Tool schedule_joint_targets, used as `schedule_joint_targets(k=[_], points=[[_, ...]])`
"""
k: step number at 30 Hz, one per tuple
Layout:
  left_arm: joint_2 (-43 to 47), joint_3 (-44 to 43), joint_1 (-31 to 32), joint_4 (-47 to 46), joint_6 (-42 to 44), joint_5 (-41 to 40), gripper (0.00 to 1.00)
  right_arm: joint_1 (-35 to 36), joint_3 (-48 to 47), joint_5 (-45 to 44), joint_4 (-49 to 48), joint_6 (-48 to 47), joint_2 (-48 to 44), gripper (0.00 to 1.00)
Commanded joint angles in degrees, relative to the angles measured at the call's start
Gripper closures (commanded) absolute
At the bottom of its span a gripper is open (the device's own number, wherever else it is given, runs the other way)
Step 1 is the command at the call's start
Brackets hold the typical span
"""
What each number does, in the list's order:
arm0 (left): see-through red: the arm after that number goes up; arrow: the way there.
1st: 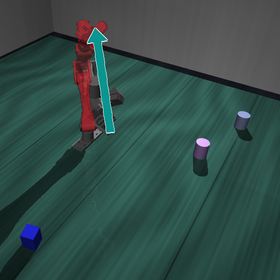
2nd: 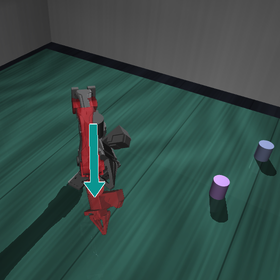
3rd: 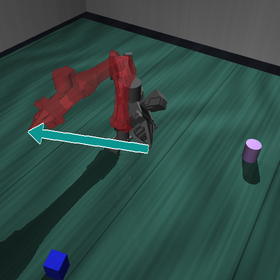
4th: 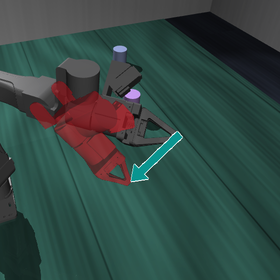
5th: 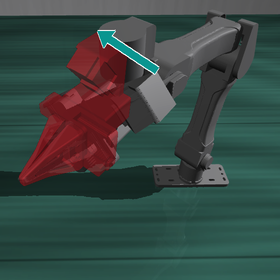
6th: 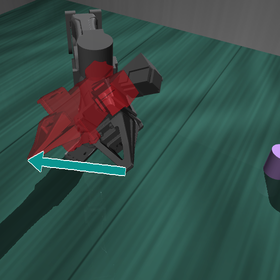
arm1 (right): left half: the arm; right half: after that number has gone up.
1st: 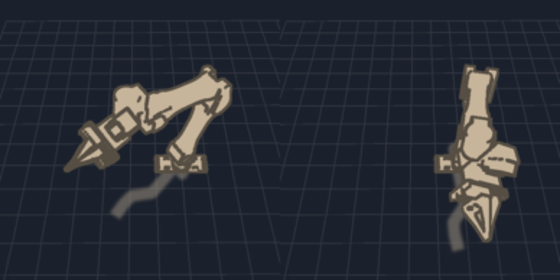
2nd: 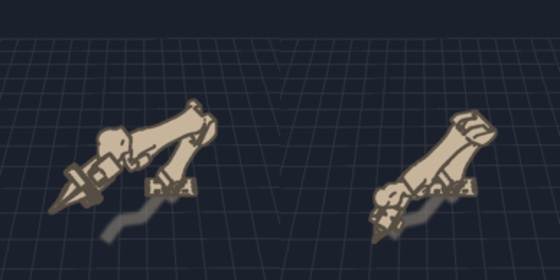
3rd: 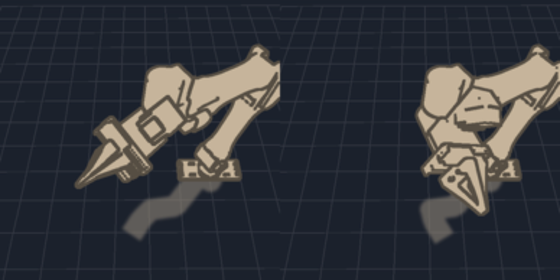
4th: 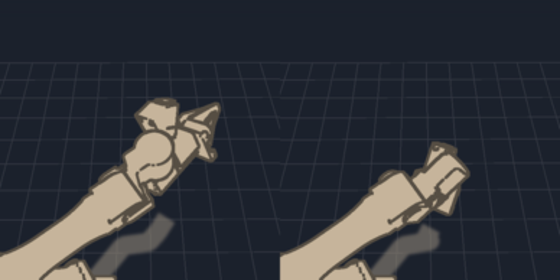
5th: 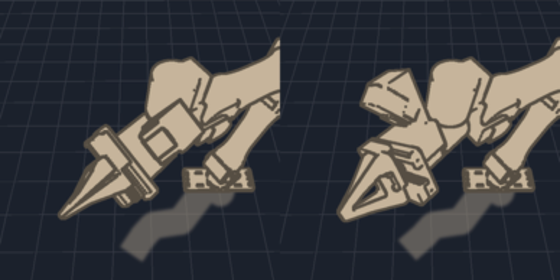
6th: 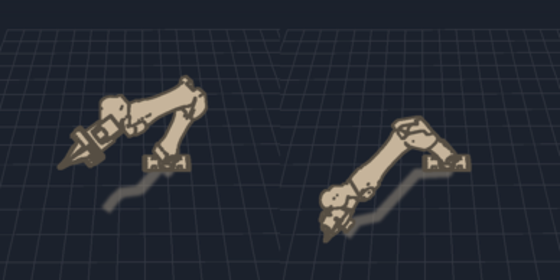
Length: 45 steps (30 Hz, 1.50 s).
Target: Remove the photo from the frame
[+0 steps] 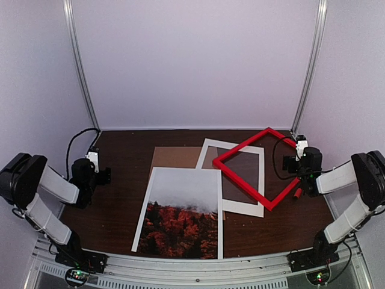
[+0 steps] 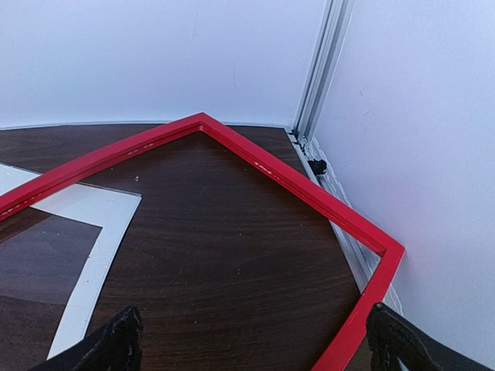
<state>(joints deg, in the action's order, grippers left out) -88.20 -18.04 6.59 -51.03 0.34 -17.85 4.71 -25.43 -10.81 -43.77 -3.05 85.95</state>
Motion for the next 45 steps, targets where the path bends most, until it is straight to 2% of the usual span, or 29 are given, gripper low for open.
schedule_joint_targets(k=[1,5,17,45], points=[[-1.30,0.24,-1.66,-3.83,-2.51,2.60,0.03,-0.87,1.64,2.06,-5.78,-0.12,1.35,0.00],[-1.78,-0.60,-1.82,-2.85,-2.40,3.24,0.02,-0.94,3.50,3.55,-11.13,-0.92,3.31,0.00],[-1.89,-0.97,-2.09,-2.51,-2.47,3.54,0.02,-2.98,1.98,8.80,-7.69,-0.17,3.17,0.00],[-1.95,-0.93,-2.04,-2.63,-2.47,3.59,0.02,-3.04,2.23,8.69,-8.26,-0.38,3.17,0.00]])
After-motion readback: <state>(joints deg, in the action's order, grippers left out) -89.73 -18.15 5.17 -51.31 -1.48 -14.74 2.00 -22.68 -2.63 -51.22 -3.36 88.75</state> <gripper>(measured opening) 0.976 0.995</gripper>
